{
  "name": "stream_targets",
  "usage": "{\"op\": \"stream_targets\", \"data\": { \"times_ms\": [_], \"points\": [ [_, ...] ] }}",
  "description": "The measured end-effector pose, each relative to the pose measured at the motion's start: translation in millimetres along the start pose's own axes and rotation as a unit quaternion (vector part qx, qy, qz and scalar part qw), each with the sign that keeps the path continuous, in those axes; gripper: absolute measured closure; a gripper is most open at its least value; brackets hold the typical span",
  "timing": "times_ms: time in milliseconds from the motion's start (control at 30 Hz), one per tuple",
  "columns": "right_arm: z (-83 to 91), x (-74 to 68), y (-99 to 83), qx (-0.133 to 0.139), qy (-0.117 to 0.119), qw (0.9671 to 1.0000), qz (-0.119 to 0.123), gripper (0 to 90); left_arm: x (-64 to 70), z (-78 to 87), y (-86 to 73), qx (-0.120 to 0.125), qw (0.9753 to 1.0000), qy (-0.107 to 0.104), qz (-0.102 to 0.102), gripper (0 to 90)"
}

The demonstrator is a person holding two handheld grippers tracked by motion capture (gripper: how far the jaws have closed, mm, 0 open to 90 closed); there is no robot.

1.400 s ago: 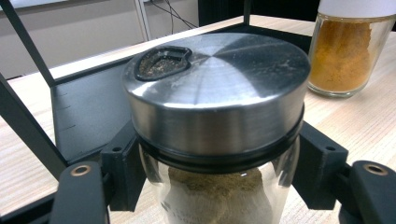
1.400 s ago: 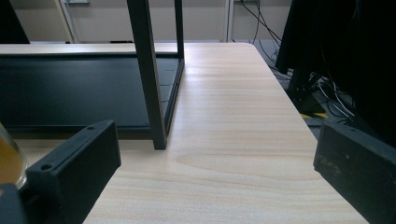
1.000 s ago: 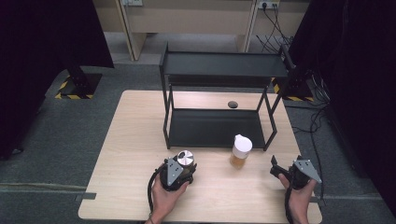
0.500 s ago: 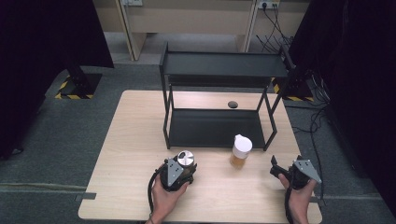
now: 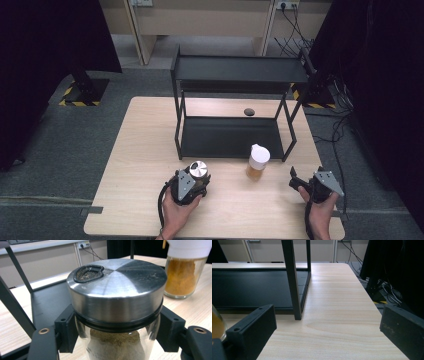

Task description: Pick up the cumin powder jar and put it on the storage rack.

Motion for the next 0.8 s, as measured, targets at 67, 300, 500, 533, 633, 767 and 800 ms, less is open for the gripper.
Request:
{"op": "stream_targets", "data": {
  "times_ms": [67,300,500,533,633,767,800],
  "points": [
    [0.1,0.0,-0.1,0.000,0.000,1.0000,0.000,0.9,-0.3,2.5,1.9,0.007,1.0000,0.001,0.001,30.4],
    [0.3,-0.4,-0.4,0.001,-0.001,1.0000,0.000,1.0,0.4,11.3,13.6,0.032,0.9995,0.005,0.004,30.4],
    [0.3,-1.3,-0.6,0.002,-0.003,1.0000,0.003,1.0,-1.7,16.1,28.8,0.054,0.9985,0.010,0.004,30.5],
    [0.3,-1.3,-0.6,0.002,-0.003,1.0000,0.003,1.0,-2.4,16.2,32.7,0.057,0.9983,0.010,0.003,30.5],
    [0.3,-1.2,-0.6,0.002,-0.002,1.0000,0.003,1.0,-4.1,16.7,42.3,0.066,0.9977,0.013,0.001,30.5],
    [0.4,-1.3,-0.6,0.002,-0.001,1.0000,0.004,1.0,-7.3,17.8,57.5,0.080,0.9966,0.020,0.004,30.5],
    [0.4,-1.4,-0.6,0.002,-0.001,1.0000,0.004,1.0,-8.3,18.2,61.1,0.081,0.9965,0.022,0.001,30.5]
  ]
}}
Point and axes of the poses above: each handheld gripper's, and its own axes: z roughly backward along the jaws, y roughly out of its top, x roughly to its right, the point moved 4 cm from there along -z, roughly forward along the jaws, and after that the axes turned 4 degrees about -z, right-handed, at the moved point
